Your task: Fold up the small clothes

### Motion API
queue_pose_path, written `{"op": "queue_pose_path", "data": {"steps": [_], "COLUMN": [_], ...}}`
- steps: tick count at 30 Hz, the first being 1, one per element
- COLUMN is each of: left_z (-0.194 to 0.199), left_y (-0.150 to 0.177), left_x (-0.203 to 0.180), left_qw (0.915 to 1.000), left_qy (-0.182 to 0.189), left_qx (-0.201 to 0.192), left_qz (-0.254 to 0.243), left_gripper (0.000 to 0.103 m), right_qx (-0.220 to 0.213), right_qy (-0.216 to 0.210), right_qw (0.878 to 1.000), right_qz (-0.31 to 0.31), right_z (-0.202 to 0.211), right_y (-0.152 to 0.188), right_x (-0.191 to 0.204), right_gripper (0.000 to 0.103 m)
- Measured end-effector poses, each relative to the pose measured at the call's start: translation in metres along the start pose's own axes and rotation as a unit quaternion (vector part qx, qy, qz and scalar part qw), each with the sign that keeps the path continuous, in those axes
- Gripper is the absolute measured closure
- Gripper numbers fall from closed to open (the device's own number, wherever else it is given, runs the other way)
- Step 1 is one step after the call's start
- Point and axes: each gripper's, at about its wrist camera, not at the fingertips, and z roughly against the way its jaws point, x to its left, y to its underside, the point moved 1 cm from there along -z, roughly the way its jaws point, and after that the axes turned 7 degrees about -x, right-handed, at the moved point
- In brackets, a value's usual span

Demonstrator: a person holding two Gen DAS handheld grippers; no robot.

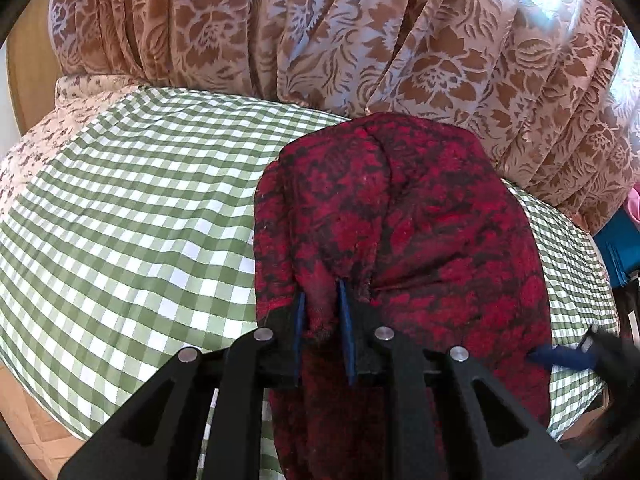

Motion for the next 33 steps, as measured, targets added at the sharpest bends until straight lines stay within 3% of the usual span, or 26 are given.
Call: {"op": "queue_pose_path", "data": {"steps": [3,6,9,17,27,30,33], "left_z": [0.0,0.001,0.001,-0.001,0.003,0.009,0.016], "left_y": [0.001,0.001,0.002,0.004,0.002,0.002,0.001], "left_x": [-0.001,-0.004,-0.005,-0.011,-0.014,-0.018,-0.02], "left_qw": [1.0,0.9998,0.9996,0.9987,0.9983,0.9978,0.9972], "left_qy": [-0.002,-0.01,-0.015,-0.024,-0.03,-0.037,-0.043], "left_qx": [-0.007,-0.014,-0.02,-0.036,-0.044,-0.049,-0.055], "left_qz": [0.0,-0.009,-0.014,-0.026,-0.021,-0.026,-0.028], "left_gripper": [0.088,0.087,0.087,0.087,0.087,0.086,0.082], "right_qx": [-0.034,-0.058,-0.05,-0.01,-0.006,-0.012,-0.018], "right_qy": [-0.008,0.035,0.067,0.16,0.174,0.167,0.159], "right_qw": [0.996,0.99,0.987,0.983,0.982,0.983,0.984], "right_qz": [-0.085,-0.121,-0.138,-0.091,-0.073,-0.074,-0.076], "right_z": [0.018,0.007,-0.021,-0.077,-0.085,-0.079,-0.071], "right_y": [-0.023,-0.047,-0.061,-0.059,-0.048,-0.05,-0.053], "right_x": [-0.033,-0.056,-0.07,-0.071,-0.074,-0.074,-0.073], "right_gripper": [0.041,0.041,0.041,0.041,0.038,0.032,0.01]}}
